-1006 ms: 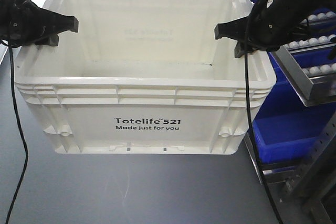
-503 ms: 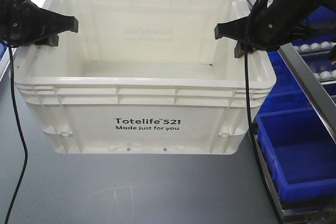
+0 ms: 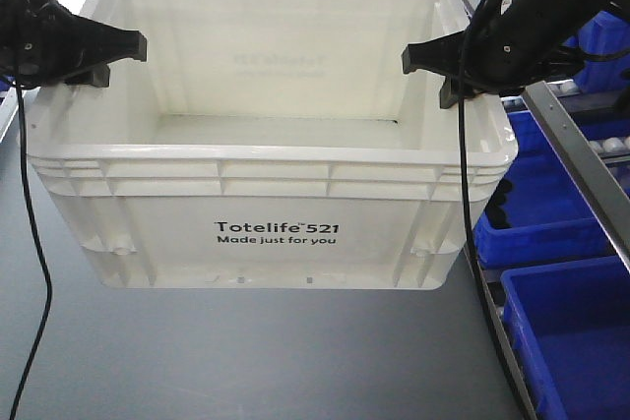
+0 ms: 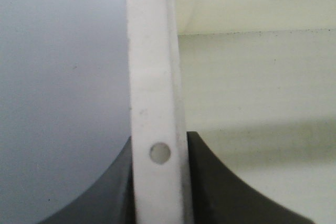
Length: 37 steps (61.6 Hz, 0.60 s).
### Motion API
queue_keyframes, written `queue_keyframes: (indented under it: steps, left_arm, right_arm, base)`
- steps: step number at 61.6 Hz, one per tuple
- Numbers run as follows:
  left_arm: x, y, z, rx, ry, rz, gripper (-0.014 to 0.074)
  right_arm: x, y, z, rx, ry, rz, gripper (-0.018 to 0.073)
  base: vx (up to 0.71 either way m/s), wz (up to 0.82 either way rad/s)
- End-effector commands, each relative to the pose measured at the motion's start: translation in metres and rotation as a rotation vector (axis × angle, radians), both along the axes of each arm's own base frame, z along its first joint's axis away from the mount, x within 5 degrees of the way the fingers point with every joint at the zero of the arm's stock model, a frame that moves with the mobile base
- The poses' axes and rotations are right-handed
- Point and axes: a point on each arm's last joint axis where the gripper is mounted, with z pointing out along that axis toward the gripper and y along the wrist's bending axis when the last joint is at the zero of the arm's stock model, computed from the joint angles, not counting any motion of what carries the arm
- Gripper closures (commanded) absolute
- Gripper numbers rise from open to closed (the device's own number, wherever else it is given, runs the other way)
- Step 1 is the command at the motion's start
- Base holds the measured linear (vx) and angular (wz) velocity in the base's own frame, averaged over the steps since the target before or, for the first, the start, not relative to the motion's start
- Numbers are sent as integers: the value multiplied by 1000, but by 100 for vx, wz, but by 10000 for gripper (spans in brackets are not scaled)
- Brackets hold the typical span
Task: Move bin from left to right shelf
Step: 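Keep the tote raised while the base turns toward another rack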
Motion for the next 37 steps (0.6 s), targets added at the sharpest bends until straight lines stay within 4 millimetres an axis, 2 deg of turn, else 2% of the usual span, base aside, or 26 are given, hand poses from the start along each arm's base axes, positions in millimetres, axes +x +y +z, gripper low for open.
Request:
queue_keyframes:
  steps: [1,37]
  left_arm:
    - [-10,4,42,-5,-211,-17,602]
    - [-10,4,42,-5,-211,-17,602]
  right_arm:
    - [-7,-9,41,-5,-203,3,538]
    - [-7,-9,41,-5,-203,3,538]
  base:
    - [35,-3]
    - [35,1]
